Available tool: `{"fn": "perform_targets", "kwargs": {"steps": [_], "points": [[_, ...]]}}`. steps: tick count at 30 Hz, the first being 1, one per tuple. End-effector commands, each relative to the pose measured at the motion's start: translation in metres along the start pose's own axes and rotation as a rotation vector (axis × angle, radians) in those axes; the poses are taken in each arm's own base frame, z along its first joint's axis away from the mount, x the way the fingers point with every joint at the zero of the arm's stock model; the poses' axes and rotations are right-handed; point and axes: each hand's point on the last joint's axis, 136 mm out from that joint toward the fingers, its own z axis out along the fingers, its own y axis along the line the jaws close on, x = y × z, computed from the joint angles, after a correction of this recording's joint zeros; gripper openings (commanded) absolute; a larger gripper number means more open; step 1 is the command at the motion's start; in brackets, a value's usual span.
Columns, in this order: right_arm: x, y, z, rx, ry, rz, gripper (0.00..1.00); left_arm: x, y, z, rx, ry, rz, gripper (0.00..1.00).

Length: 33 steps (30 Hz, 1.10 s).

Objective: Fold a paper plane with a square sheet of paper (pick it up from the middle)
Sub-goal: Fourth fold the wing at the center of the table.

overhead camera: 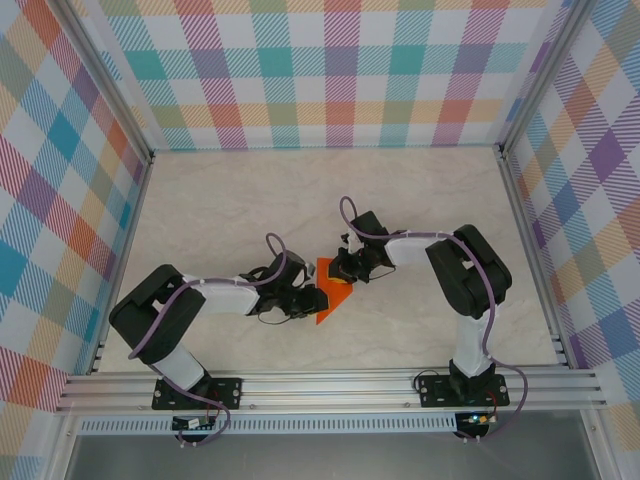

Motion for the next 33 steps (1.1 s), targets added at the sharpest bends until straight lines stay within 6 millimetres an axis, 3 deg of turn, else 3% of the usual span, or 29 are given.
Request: {"fn": "perform_targets", "kwargs": {"steps": [1,5,11,18,23,28,33], "points": [[0.019,-0.056,0.009,0.185,0.026,0.105,0.1,0.047,0.053,0.0,-0.151,0.125,-0.064,0.25],[0.019,-0.056,0.009,0.185,0.025,0.108,0.1,0.06,0.059,-0.006,-0.144,0.147,-0.07,0.25],[0.019,-0.055,0.01,0.184,0.029,0.106,0.1,0.059,0.039,-0.023,-0.098,0.14,-0.005,0.27],[0.019,-0.055,0.01,0.181,0.032,0.107,0.1,0.026,-0.003,-0.038,-0.027,0.017,0.058,0.29],[0.019,-0.056,0.011,0.18,0.034,0.11,0.1,0.005,-0.032,-0.026,0.062,-0.006,0.05,0.29],[0.021,-0.058,0.014,0.18,0.045,0.113,0.1,0.007,-0.026,-0.006,0.051,0.043,0.024,0.28],[0.023,-0.061,0.015,0.184,0.05,0.117,0.1,0.03,0.003,0.004,-0.019,0.131,-0.034,0.28]]}}
